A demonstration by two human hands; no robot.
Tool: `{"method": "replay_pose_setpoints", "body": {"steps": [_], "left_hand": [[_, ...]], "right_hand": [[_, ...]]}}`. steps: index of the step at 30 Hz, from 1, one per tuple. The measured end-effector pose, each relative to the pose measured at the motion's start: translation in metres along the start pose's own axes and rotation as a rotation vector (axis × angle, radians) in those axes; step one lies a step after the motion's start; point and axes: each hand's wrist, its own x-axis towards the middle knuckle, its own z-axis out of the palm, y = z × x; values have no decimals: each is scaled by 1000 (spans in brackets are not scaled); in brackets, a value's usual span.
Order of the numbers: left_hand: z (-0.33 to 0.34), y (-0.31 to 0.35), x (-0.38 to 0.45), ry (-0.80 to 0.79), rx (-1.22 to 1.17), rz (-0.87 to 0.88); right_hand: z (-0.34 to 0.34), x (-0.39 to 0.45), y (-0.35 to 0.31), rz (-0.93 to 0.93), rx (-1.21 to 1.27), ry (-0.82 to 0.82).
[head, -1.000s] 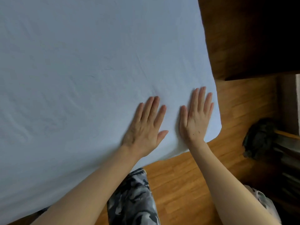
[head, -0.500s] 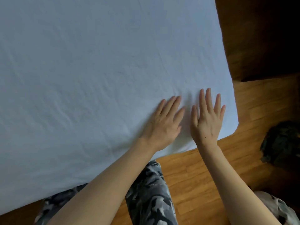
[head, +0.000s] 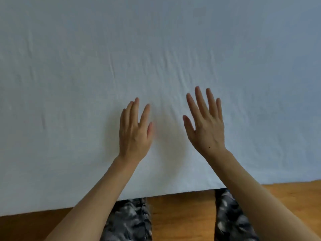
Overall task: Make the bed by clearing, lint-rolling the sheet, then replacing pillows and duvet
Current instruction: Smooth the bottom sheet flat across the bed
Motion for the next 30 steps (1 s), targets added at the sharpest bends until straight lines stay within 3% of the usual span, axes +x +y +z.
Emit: {"method": "replay_pose_setpoints", "body": {"steps": [4,8,15,20,23,25,27,30], "left_hand": [[-21,-170,-25,-98,125,-154],[-36,-299,-91,-139,141,-300],[-61,-368,-177,-98,120,-531],[-68,-369,-180,-114,104,-588],[-75,-358,-164,-51,43,-694],[-78,-342,-139,21,-45,-797],[-76,-319,-107,47,-64,-701],[-58,-277,-40,11,-57,-393]], "right_hand": [[90,55,-140,-86,0,-129],[171,40,-269,-182,-21,-345],[207,-17,-396,-480,-99,-557],[199,-18,-408,-575,-33,-626],[179,2,-384,-532,139,-469],[166,25,-349,-381,172,-312],[153,55,-303,-203,127,-219],[139,107,-227,46,29,-158]]}}
